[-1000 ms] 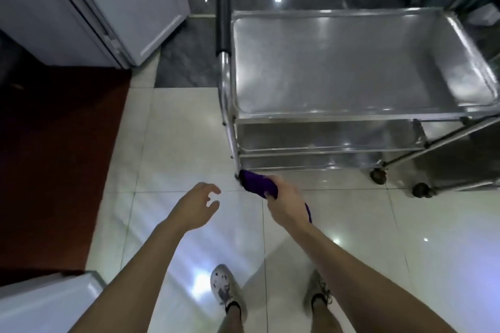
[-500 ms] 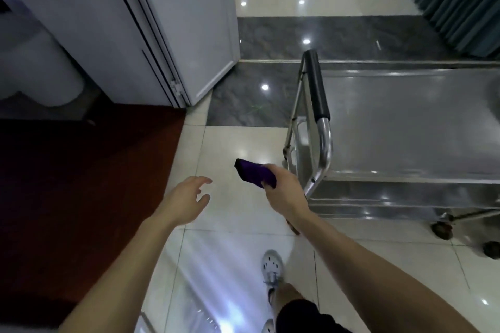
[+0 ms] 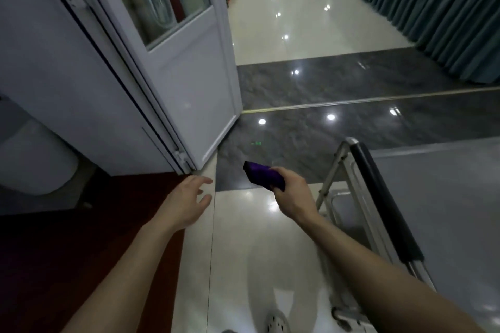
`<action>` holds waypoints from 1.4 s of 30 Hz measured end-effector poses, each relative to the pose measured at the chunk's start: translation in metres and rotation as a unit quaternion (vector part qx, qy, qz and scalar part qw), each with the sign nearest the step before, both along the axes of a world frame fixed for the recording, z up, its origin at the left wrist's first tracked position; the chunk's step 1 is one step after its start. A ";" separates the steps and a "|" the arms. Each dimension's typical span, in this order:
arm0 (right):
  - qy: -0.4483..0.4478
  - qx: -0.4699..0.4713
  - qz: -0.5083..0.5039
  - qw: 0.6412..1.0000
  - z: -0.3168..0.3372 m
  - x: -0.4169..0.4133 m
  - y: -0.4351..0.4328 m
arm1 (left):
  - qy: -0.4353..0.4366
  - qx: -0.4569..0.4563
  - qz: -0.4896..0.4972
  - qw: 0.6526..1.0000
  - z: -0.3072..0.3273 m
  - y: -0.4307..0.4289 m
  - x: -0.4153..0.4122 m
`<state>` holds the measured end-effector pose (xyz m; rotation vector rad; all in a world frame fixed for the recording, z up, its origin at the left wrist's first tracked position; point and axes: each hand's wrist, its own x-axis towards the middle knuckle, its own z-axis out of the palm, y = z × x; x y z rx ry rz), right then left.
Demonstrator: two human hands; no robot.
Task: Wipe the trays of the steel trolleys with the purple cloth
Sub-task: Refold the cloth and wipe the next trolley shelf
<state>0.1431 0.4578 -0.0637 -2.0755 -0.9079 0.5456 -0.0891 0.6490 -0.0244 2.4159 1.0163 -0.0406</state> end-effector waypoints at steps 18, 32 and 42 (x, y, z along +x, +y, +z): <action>-0.075 0.022 -0.303 0.950 0.023 0.221 0.164 | -0.006 0.018 -0.341 0.940 0.022 0.287 0.380; -0.078 0.023 -0.444 0.892 0.006 0.463 0.233 | -0.007 0.056 -0.472 0.880 0.043 0.341 0.703; -0.076 -0.033 -0.602 0.794 -0.008 0.528 0.196 | 0.011 0.038 -0.663 0.747 0.029 0.257 0.911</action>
